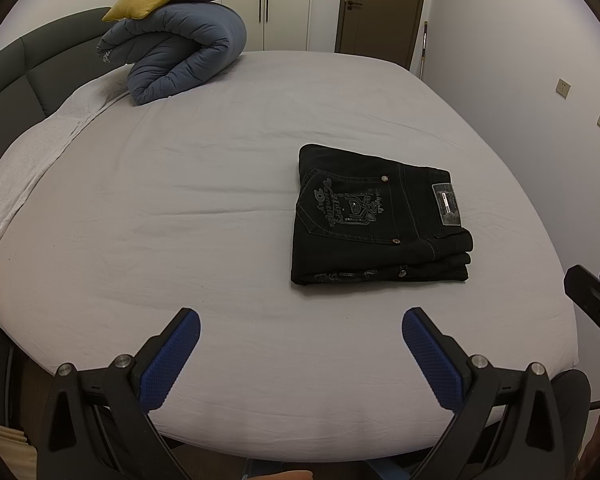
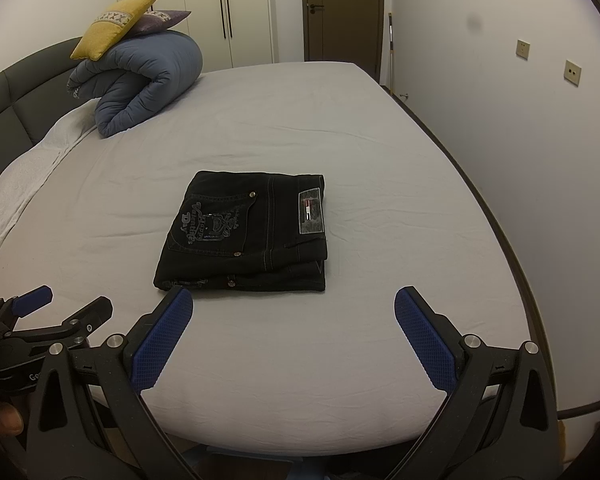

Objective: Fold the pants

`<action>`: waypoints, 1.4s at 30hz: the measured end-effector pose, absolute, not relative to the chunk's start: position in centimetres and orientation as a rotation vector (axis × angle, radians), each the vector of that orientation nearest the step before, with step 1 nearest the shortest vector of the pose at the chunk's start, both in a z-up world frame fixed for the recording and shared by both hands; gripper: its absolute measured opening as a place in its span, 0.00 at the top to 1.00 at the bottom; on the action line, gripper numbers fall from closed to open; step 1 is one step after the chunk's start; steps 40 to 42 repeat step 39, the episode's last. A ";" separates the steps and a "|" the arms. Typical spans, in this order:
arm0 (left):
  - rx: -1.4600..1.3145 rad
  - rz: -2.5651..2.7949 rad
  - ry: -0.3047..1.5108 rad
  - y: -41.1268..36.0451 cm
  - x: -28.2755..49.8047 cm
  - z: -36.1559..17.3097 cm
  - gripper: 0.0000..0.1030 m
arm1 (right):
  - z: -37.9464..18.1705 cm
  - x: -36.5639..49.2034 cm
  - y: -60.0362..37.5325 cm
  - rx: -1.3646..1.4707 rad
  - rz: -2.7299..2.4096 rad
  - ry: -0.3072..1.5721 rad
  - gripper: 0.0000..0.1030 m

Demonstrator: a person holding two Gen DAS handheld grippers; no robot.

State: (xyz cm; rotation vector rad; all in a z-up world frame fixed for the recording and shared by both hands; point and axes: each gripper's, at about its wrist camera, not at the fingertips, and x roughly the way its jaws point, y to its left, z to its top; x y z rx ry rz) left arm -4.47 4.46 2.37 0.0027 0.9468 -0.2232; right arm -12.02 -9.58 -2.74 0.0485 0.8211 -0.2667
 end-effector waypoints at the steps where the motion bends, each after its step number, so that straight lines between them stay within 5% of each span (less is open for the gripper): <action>1: 0.003 -0.223 0.947 4.4 -4.5 2.4 0.00 | -2.7 -12.0 -9.6 0.048 -0.267 0.821 0.00; 42: 0.012 -0.230 0.953 5.0 -4.6 1.9 0.00 | -2.8 -11.9 -9.2 0.053 -0.267 0.825 0.00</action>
